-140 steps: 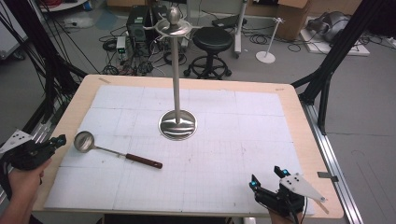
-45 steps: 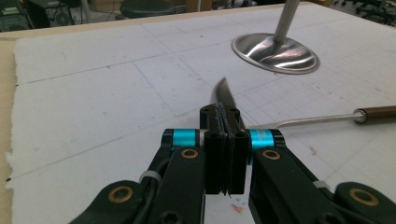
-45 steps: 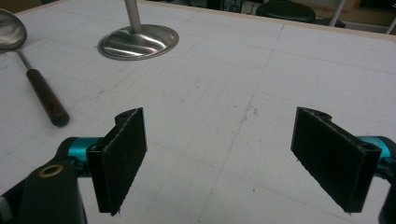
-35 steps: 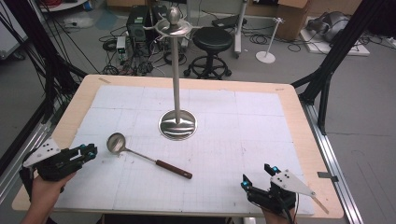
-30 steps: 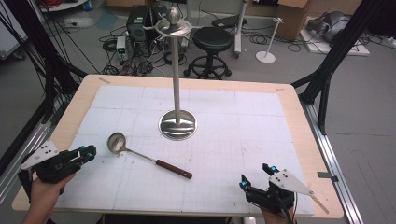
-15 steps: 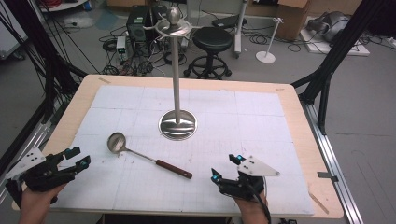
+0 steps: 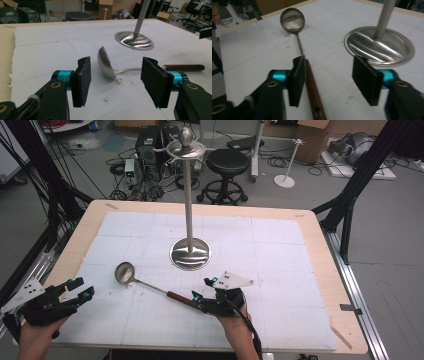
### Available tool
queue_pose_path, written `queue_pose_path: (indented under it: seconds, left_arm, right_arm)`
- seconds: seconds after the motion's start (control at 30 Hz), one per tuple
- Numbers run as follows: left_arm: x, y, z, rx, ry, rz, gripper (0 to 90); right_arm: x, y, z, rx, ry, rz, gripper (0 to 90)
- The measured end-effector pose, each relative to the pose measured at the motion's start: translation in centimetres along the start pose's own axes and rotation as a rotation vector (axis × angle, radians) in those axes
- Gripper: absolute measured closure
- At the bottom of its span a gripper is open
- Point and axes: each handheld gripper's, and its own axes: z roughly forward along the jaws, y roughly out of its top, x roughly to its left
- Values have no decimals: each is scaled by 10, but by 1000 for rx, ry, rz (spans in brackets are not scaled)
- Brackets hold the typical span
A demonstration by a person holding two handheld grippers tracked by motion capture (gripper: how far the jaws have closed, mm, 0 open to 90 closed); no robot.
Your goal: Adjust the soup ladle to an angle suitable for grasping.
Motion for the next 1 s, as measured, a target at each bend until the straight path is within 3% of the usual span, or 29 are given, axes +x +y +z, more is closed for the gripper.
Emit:
queue_pose_path:
  seconds: [0.03,0.07,0.17,0.2,0.23,0.3,0.33,0.37,0.4,0.47,0.5,0.6,0.83,0.97,1.0]
  left_arm:
    - [1,0,0,-1,3,-2,420]
    - [1,0,-1,-1,3,0,444]
    - [2,0,-2,-4,6,2,491]
    - [2,0,-3,-3,3,7,491]
    - [3,0,-3,-6,2,9,557]
    - [4,-1,-4,-4,0,12,598]
    - [4,-1,-4,-4,0,13,605]
    - [5,-1,-5,-4,3,12,605]
    - [5,-1,-5,-8,8,7,602]
    - [7,-1,-6,-9,17,1,590]
    - [7,-1,-7,-12,22,-3,584]
    - [10,-2,-8,-13,37,-4,577]
    - [13,-2,-10,-15,44,-9,580]
    - [14,-2,-11,-18,47,-14,582]
    - [14,-2,-11,-17,45,-14,581]
  right_arm:
    - [0,0,0,0,0,0,485]
    - [-1,5,9,14,22,3,628]
    - [-1,15,24,48,39,-17,860]
    - [-1,15,24,48,39,-17,860]
    - [1,23,37,80,21,-32,894]
    - [2,26,42,91,20,-32,894]
    - [3,32,57,124,17,-41,895]
    - [3,32,57,124,17,-41,895]
    - [5,39,73,164,23,-57,895]
    - [5,42,81,179,20,-56,895]
    - [7,49,96,211,24,-65,895]
    - [11,59,118,243,28,-73,895]
    - [28,65,151,315,59,-96,896]
    - [35,62,154,326,75,-61,896]
    - [36,61,152,323,84,-71,896]
